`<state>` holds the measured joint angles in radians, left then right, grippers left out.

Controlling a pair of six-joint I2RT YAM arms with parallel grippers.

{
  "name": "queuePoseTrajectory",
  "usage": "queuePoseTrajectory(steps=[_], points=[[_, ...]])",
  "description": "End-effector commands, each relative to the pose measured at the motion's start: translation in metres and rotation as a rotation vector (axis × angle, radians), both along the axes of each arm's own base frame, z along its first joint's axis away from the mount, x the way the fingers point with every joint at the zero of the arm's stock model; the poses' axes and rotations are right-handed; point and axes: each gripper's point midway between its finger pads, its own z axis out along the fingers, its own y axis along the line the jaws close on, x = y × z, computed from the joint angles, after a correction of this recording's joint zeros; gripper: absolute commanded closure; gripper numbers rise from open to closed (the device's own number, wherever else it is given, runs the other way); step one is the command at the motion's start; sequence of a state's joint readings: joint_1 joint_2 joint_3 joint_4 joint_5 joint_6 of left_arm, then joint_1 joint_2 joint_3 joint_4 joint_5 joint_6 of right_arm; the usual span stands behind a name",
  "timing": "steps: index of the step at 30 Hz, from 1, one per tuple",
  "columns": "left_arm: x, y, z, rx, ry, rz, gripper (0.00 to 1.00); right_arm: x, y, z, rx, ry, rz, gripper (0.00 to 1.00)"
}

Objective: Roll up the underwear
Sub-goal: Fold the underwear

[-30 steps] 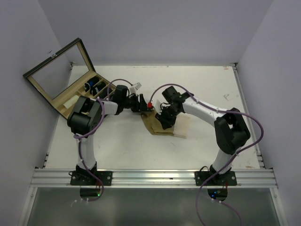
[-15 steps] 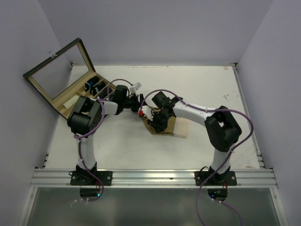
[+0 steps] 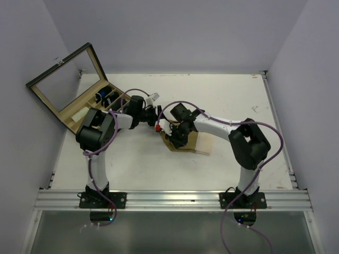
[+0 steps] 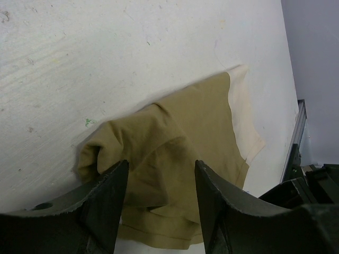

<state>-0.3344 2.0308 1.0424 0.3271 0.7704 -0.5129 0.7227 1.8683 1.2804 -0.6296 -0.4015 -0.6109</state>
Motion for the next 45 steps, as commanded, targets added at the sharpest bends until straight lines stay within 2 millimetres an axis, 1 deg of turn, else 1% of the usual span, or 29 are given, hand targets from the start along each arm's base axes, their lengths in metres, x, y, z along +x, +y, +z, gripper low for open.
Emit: queuePoseTrajectory(steps=[1,2,4,8,11,14,16,19,20,22,23,24,31,33,37,39,42,43,45], points=[[-0.004,0.006,-0.022,0.052,0.044,0.018,0.42,0.005,0.000,-0.006,-0.009,-0.029,0.017,0.85],[-0.005,0.006,-0.022,0.052,0.046,0.018,0.41,0.005,0.000,-0.006,-0.009,-0.029,0.017,0.82],[-0.005,0.006,-0.022,0.054,0.047,0.017,0.41,0.005,-0.001,-0.004,-0.009,-0.032,0.017,0.77],[-0.005,0.006,-0.022,0.054,0.049,0.018,0.41,0.003,-0.001,-0.001,-0.003,-0.029,0.026,0.75],[-0.006,0.006,-0.022,0.053,0.048,0.016,0.41,0.001,-0.003,-0.001,-0.007,-0.030,0.031,0.76],[-0.005,0.007,-0.023,0.053,0.049,0.018,0.41,0.003,-0.005,-0.007,-0.025,-0.034,0.032,0.78],[-0.006,0.006,-0.023,0.052,0.052,0.018,0.41,0.002,-0.006,-0.012,-0.034,-0.025,0.038,0.77],[-0.006,0.006,-0.023,0.053,0.052,0.017,0.40,0.001,-0.007,-0.015,-0.037,-0.022,0.039,0.76],[-0.006,0.007,-0.023,0.053,0.051,0.018,0.40,0.001,-0.007,-0.015,-0.035,-0.023,0.040,0.82],[-0.006,0.007,-0.023,0.054,0.049,0.017,0.40,0.001,-0.008,-0.014,-0.031,-0.029,0.036,0.91],[-0.006,0.007,-0.024,0.055,0.050,0.017,0.40,0.002,-0.007,-0.011,-0.025,-0.037,0.037,0.98],[-0.006,0.007,-0.024,0.055,0.049,0.018,0.40,0.002,-0.006,-0.010,-0.022,-0.036,0.037,1.00],[-0.006,0.007,-0.024,0.057,0.051,0.021,0.40,-0.010,-0.003,0.012,0.036,-0.012,0.051,1.00],[-0.006,0.007,-0.024,0.059,0.052,0.023,0.40,-0.014,-0.003,0.013,0.038,0.001,0.055,1.00],[-0.005,0.007,-0.024,0.060,0.051,0.026,0.40,-0.020,-0.003,0.009,0.041,0.036,0.066,1.00],[-0.005,0.007,-0.023,0.061,0.048,0.024,0.40,-0.024,-0.004,0.003,0.038,0.057,0.062,1.00],[-0.004,0.007,-0.021,0.060,0.044,0.023,0.40,-0.026,-0.008,-0.012,0.010,0.076,0.061,1.00],[-0.004,0.007,-0.020,0.059,0.045,0.022,0.39,-0.027,-0.010,-0.020,-0.007,0.089,0.059,1.00],[-0.004,0.007,-0.017,0.056,0.041,0.020,0.38,-0.024,-0.012,-0.027,-0.030,0.089,0.048,1.00]])
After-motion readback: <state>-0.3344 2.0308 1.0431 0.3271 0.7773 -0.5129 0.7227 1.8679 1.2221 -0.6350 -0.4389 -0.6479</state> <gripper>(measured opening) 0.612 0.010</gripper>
